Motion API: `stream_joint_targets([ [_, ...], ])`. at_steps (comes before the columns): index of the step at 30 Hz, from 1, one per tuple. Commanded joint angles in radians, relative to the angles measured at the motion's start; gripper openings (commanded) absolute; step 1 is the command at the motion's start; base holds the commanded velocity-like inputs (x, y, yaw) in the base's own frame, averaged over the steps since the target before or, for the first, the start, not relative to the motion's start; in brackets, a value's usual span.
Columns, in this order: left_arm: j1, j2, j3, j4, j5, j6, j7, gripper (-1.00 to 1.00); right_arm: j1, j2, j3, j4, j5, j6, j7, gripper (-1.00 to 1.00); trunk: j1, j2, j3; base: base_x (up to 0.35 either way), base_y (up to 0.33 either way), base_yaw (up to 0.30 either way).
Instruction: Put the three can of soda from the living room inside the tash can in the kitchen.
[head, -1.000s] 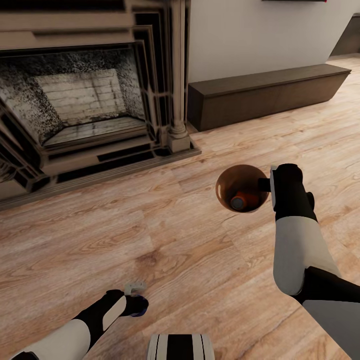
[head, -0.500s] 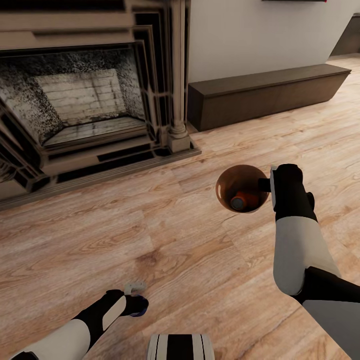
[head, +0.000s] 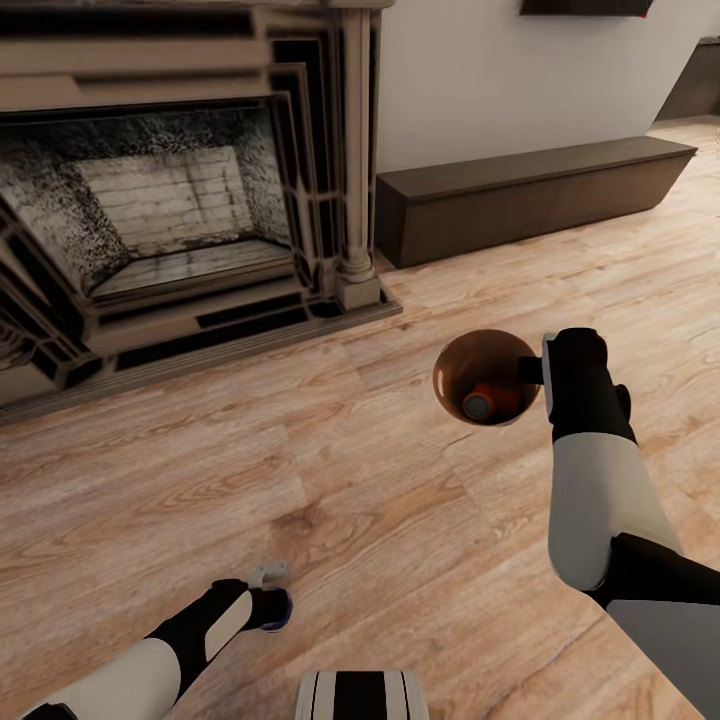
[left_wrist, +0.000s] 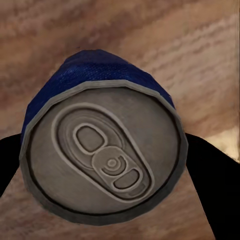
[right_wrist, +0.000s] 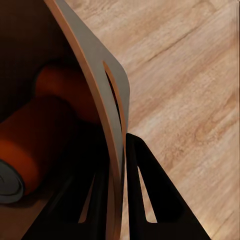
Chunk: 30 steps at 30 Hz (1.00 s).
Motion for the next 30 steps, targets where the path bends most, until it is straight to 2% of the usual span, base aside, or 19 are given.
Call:
stream_joint_targets([
  [1,0.0,0.0,0.0,-0.001,-0.001,-0.004,-0.001,-1.0,0.0,0.0,0.0,0.0,-0.004,0.0,0.004,-1.0,-0.001,0.0,0.004,0.0,0.0,0.0],
  [5,0.0,0.0,0.002,-0.003,-0.001,-0.008,-0.003,-1.0,0.0,-0.001,0.006,0.003,-0.004,0.0,0.004,-1.0,-0.002,0.001,0.02,0.0,0.0,0.0],
  [9,0.0,0.003,0.004,-0.005,-0.001,-0.009,-0.005,-1.0,0.0,-0.002,0.012,0.047,-0.005,0.0,0.004,-1.0,-0.004,0.002,0.035,0.0,0.0,0.0],
  [18,0.001,0.009,0.009,-0.094,-0.001,0.006,-0.008,-1.0,0.002,-0.003,0.025,0.081,-0.004,0.0,0.003,-1.0,-0.008,0.004,0.07,0.0,0.0,0.0],
  [22,0.0,0.011,0.008,-0.106,-0.001,0.011,-0.008,-1.0,0.003,-0.003,0.027,0.082,-0.004,0.0,0.003,-1.0,-0.01,0.005,0.085,0.0,0.0,0.0],
  [26,0.0,0.012,0.007,-0.136,-0.001,0.028,-0.008,-1.0,0.005,-0.003,0.029,0.083,-0.004,0.0,0.002,-1.0,-0.012,0.006,0.101,0.0,0.0,0.0],
  [30,0.0,0.015,0.008,-0.213,-0.001,0.085,-0.008,-1.0,0.01,0.001,0.031,0.083,-0.004,0.0,0.002,-1.0,-0.027,0.034,0.113,0.0,0.0,0.0],
])
